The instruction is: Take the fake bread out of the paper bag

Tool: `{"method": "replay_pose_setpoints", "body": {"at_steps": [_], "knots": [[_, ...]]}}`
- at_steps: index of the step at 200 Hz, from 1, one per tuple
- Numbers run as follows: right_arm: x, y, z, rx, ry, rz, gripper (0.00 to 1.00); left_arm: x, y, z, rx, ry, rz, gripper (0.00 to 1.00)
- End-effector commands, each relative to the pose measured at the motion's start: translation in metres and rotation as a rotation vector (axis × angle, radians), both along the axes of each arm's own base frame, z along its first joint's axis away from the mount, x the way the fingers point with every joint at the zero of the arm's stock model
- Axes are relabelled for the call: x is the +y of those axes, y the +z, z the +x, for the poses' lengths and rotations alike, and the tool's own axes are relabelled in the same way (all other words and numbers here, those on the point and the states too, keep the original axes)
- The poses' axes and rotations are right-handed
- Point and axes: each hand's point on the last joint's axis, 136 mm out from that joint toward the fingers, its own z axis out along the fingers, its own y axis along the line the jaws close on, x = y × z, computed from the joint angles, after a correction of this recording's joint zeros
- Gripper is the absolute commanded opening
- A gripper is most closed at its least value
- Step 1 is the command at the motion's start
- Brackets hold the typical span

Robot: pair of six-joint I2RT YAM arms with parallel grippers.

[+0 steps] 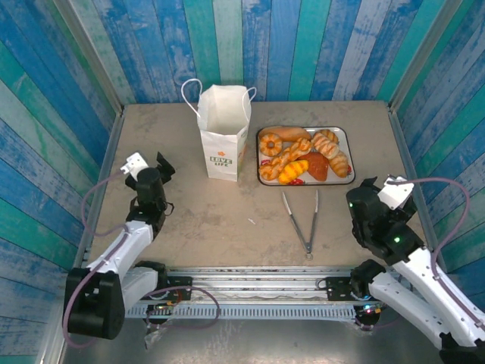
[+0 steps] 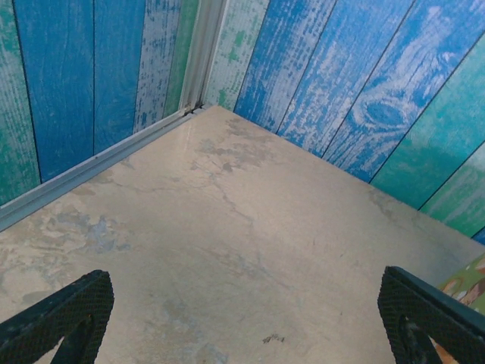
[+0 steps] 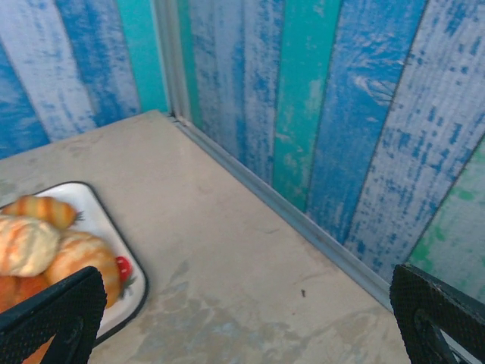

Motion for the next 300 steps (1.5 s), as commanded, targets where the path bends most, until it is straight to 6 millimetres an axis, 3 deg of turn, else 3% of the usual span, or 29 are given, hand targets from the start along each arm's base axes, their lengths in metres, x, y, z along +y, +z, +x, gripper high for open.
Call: {"method": "replay_pose_setpoints", "body": {"at_steps": [1,62,85,119,155,185,196,250,300], "knots": [[-0.006,-0.002,0.010,-0.004,-0.044,-0.024,1.00,-0.001,0.018,0.003,-0.104,-0.026,0.103,0.94],[-0.022,-0.033,0.049,-0.041,-0.012,0.077,1.00,-0.012,0.005,0.000,-0.136,-0.112,0.262,0.94],[-0.027,-0.047,0.059,-0.027,-0.017,0.076,1.00,-0.025,0.006,0.004,-0.137,-0.193,0.295,0.94],[-0.025,-0.071,0.077,0.025,0.020,0.068,1.00,-0.027,-0.005,0.001,-0.087,-0.215,0.340,0.94],[-0.022,-0.082,0.097,0.058,0.042,0.036,1.00,-0.027,-0.014,-0.011,-0.109,-0.223,0.375,0.94],[-0.021,-0.092,0.111,0.076,0.042,0.014,1.00,-0.036,-0.018,-0.002,-0.122,-0.273,0.369,0.94],[-0.020,-0.095,0.116,0.083,0.051,0.002,1.00,-0.039,-0.029,0.006,-0.086,-0.295,0.374,0.94],[-0.010,-0.106,0.129,0.046,0.137,-0.032,1.00,-0.033,-0.056,0.029,-0.004,-0.286,0.354,0.94],[0.009,-0.117,0.153,0.070,0.268,-0.048,1.00,-0.021,-0.060,0.040,0.024,-0.276,0.296,0.94]]}}
